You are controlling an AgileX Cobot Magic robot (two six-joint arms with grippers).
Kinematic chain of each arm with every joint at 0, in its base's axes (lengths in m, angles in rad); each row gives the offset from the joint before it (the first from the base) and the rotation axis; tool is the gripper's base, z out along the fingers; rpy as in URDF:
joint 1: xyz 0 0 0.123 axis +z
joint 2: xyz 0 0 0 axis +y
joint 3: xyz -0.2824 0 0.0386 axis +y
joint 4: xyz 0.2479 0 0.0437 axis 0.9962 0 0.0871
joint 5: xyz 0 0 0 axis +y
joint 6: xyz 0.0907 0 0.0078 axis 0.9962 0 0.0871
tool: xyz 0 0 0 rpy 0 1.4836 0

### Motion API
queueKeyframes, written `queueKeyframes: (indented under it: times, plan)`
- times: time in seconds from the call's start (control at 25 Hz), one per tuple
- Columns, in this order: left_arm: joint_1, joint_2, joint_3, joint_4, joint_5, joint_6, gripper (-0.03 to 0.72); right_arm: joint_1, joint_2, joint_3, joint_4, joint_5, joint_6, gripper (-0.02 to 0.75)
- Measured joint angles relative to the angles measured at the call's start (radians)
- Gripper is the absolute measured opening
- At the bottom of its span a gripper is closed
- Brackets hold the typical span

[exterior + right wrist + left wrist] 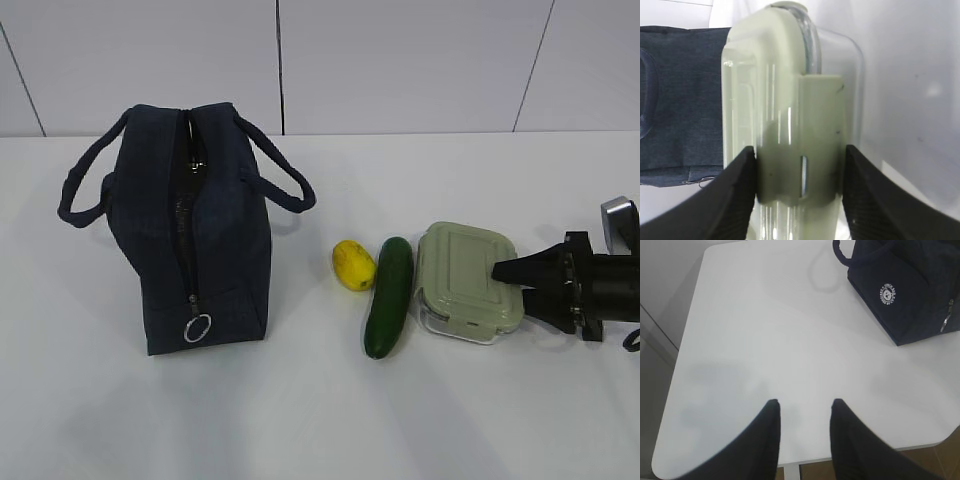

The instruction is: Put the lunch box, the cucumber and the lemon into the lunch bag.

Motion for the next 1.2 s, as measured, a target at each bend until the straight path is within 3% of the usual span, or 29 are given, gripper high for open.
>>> queueKeyframes:
  times: [1.2]
  plan:
    - [0.0,0.0,0.0,0.0,0.0,0.0,0.245,0.0,0.0,0.0,0.002,0.0,0.037,0.375]
